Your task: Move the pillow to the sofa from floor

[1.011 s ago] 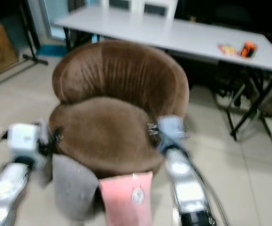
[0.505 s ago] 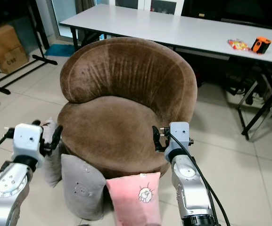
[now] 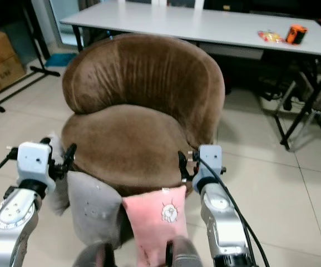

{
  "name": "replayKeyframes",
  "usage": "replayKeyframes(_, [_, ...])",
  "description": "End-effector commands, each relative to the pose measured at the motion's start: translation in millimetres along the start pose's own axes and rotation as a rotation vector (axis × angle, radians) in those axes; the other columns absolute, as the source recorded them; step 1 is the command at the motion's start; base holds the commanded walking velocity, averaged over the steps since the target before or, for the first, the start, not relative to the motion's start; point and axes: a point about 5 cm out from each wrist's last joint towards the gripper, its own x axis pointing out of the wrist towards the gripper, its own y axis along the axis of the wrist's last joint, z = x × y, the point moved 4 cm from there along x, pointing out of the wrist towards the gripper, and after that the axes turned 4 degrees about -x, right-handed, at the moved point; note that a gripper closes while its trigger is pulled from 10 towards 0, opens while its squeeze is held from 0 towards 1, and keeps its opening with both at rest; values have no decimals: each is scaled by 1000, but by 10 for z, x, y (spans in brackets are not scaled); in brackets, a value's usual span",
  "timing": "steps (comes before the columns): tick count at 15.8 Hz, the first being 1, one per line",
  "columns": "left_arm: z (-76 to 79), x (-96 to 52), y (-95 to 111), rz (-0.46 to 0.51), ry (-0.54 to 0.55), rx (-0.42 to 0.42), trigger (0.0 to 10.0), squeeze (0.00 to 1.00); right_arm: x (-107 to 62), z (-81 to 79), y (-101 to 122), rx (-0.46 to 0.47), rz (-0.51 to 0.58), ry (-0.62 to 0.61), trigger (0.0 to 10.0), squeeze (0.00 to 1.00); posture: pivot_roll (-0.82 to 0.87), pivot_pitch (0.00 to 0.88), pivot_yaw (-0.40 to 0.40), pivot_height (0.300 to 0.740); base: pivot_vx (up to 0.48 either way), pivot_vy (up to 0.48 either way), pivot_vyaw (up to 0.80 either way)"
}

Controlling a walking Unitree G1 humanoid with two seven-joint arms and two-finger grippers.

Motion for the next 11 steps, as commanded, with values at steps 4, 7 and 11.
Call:
replayKeyframes(4, [-22, -12, -9, 3, 18, -2, 10000, 0, 52, -16, 77, -11, 8, 12, 10000, 1000, -162, 0, -4, 575, 0, 0, 0])
replayKeyframes(7, [-7, -18, -10, 9, 16, -13, 10000, 0, 72, -15, 84, -45, 2, 12, 10000, 1000, -164, 0, -14, 550, 0, 0, 0])
replayKeyframes(11, [-9, -17, -20, 9, 11, -23, 10000, 0, 105, -24, 116, -62, 12, 3, 10000, 1000, -164, 0, -16, 540, 69, 0, 0])
